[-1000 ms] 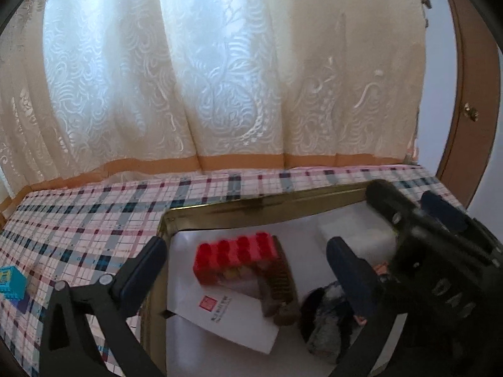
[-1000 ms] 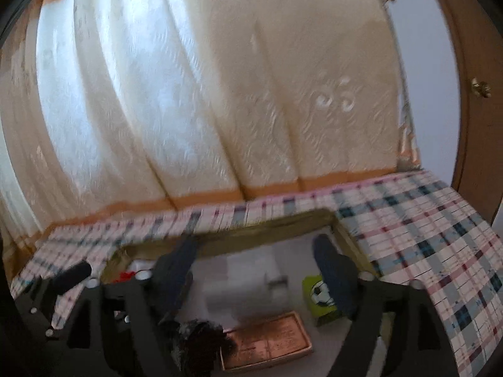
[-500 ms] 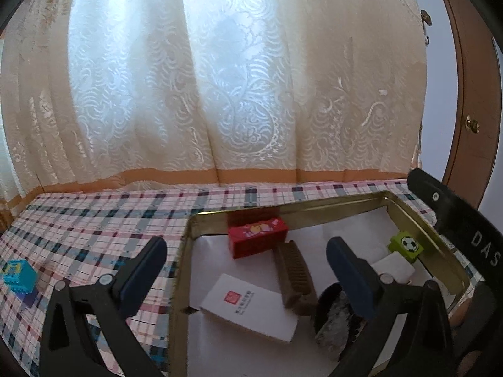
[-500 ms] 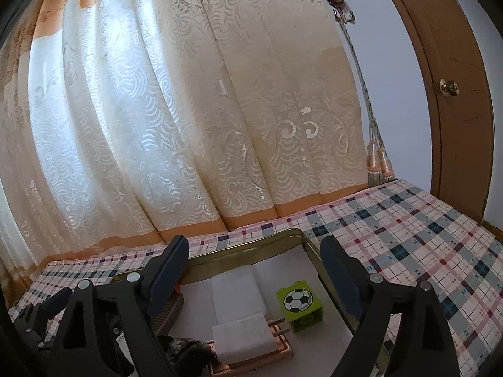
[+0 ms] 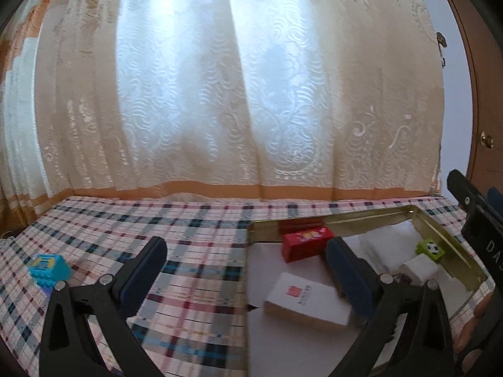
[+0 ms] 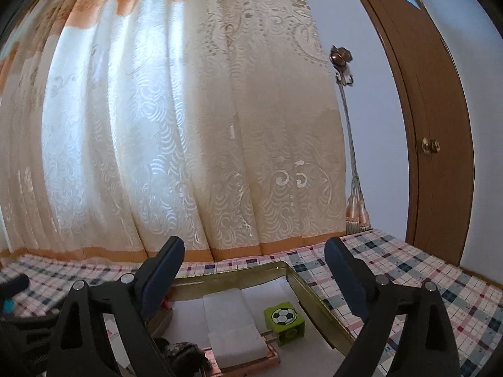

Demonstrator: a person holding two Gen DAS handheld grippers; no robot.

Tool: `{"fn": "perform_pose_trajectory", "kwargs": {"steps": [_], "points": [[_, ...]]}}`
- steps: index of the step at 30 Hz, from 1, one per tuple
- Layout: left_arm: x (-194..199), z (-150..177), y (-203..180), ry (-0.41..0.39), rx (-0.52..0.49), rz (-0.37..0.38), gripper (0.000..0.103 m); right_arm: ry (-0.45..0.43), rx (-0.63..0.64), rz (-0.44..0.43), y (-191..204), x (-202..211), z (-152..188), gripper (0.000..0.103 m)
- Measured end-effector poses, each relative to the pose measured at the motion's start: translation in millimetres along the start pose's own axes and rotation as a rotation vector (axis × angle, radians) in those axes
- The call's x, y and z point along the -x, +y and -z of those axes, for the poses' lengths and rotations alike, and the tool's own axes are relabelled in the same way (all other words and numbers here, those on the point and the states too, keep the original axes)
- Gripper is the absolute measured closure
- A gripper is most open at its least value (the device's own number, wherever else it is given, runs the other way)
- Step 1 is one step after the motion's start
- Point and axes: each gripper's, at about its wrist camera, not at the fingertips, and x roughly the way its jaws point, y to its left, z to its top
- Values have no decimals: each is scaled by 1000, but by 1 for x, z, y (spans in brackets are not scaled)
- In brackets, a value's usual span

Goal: Organize rigid objects
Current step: 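Lift both tools from the tin and move them toward the blue brick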

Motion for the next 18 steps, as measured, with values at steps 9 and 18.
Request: {"fn": "perform_pose_trajectory", "kwargs": {"steps": [9, 18], "points": [[8, 8, 14, -33, 4, -1, 0, 7, -84, 48, -14, 12, 3, 10], [16, 12, 24, -19, 9, 18, 0, 72, -119, 47, -8, 28, 11, 10]]}}
